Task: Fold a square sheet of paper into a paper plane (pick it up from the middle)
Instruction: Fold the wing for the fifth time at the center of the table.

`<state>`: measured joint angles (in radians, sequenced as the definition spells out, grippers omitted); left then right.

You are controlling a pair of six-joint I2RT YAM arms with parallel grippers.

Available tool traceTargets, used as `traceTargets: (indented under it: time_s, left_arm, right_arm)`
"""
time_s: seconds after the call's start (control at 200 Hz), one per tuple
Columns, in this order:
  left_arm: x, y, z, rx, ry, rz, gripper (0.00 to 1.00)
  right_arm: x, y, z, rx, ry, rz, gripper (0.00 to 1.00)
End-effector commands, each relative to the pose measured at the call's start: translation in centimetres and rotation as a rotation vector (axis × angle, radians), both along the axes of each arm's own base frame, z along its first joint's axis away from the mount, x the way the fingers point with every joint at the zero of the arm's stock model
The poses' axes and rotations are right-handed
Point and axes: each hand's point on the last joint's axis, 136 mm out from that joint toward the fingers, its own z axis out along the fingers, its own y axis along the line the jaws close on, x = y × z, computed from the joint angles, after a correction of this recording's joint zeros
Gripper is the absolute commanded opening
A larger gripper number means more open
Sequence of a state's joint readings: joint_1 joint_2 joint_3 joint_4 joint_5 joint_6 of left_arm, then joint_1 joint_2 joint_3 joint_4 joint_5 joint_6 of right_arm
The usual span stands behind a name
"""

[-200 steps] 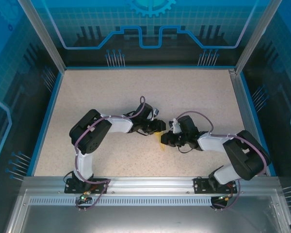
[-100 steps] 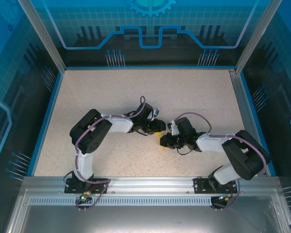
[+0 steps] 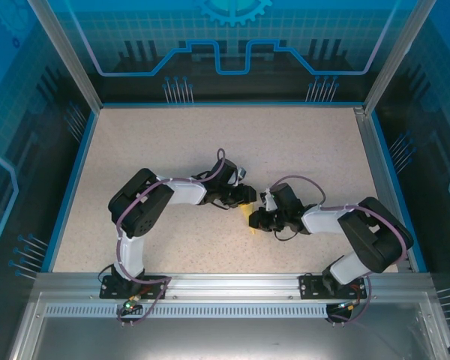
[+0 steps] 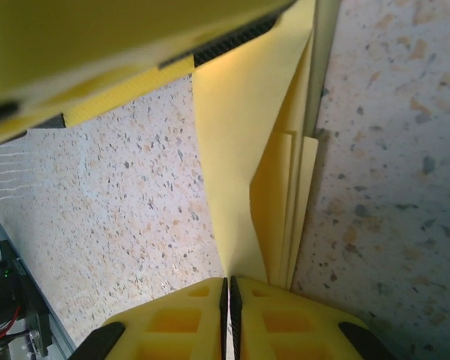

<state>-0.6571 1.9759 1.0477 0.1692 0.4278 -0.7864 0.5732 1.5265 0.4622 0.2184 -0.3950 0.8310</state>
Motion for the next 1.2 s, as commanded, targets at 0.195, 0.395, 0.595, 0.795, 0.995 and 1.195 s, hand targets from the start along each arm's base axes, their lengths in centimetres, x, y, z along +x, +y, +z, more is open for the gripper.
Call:
traceTargets:
  time_s: [0.195,0.395,0.595,0.795,0.995,1.195]
  left_arm:
    - [-1.7,1.3,-3.5,0.093,0.112,0.011,0.41]
    - [-1.8,1.4,-3.7,0.100,0.118,0.011,0.41]
    - [-1.8,1.3,-3.8,0.100,0.121,0.010,0.41]
    - [-1.8,1.3,-3.7,0.097,0.124,0.009,0.41]
    - [-1.8,1.3,-3.7,0.100,0.121,0.007,0.41]
    - [-1.8,1.3,-3.8,0.101,0.125,0.005,0.41]
  right_arm:
    - [-3.3,-1.2,-2.1,-0.019,0.155,0.013,0.12]
    - [-2.6,-0.2,0.9,0.047,0.091,0.044,0.14]
    - [-3.6,-1.0,-0.5,0.001,0.139,0.045,0.14]
    - [-4.5,-2.1,-2.5,-0.075,0.201,0.039,0.14]
    - [-4.2,-3.5,-1.8,-0.168,0.179,0.012,0.13]
    - [-2.8,-1.8,2.4,-0.063,0.054,0.038,0.15]
